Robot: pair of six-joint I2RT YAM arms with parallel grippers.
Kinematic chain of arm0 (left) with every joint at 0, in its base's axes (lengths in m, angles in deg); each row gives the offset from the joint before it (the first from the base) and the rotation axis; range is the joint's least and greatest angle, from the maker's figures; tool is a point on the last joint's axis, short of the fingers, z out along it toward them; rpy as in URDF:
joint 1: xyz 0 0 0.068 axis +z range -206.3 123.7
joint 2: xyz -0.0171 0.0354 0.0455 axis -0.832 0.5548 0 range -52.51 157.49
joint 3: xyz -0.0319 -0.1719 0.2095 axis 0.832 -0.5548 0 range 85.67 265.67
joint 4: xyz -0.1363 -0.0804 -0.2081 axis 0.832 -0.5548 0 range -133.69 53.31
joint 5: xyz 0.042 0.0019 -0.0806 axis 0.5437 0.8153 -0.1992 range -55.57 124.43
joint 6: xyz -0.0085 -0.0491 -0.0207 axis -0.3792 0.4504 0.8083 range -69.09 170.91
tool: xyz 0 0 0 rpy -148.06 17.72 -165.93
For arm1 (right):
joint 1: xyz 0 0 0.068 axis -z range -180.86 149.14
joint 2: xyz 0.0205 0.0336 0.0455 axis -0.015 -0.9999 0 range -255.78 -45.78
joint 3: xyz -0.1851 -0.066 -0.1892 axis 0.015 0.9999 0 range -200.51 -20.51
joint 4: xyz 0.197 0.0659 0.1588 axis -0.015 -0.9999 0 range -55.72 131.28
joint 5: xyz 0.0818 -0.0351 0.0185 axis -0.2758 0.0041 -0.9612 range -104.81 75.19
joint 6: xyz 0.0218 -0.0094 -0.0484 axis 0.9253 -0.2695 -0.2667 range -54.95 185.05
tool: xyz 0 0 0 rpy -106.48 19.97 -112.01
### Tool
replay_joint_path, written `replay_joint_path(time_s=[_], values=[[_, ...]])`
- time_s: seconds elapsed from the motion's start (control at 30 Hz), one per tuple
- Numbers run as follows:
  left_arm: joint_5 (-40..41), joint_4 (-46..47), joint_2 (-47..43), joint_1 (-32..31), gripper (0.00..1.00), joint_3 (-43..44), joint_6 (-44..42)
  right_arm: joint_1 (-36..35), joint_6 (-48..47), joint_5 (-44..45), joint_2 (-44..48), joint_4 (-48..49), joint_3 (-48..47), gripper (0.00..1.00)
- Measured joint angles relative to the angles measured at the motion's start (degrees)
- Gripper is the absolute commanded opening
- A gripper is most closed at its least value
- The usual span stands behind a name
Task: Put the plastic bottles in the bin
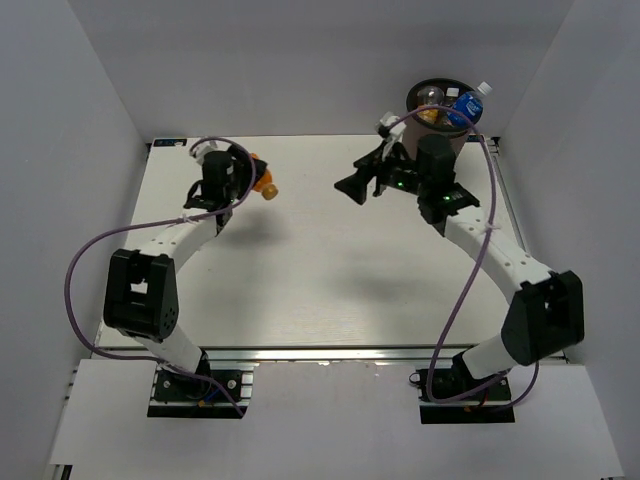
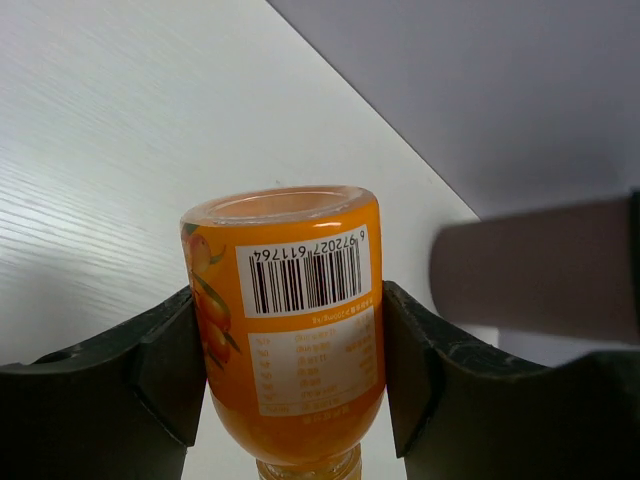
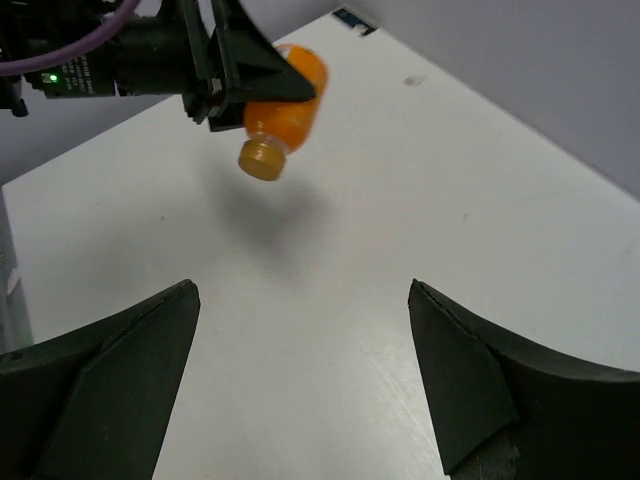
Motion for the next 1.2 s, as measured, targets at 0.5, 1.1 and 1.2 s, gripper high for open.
replay_joint_path(time_s=[0.5,1.1,1.2], values=[[5.14,14.51,-4.96,-20.68,0.31,-6.40,4.81,-9.51,13.90,8.39,-8.09,4.55,-0.70,0.89],[12.44,16.90,-6.88,-22.99,0.32,-11.08,6.34,-10.88,16.46,12.26,-9.31,5.57,3.21,0.88],[12.59,16.81,-8.13,-23.41,0.32,-11.02,6.27,-9.46,13.18,13.70,-8.09,2.45,2.82,0.89]])
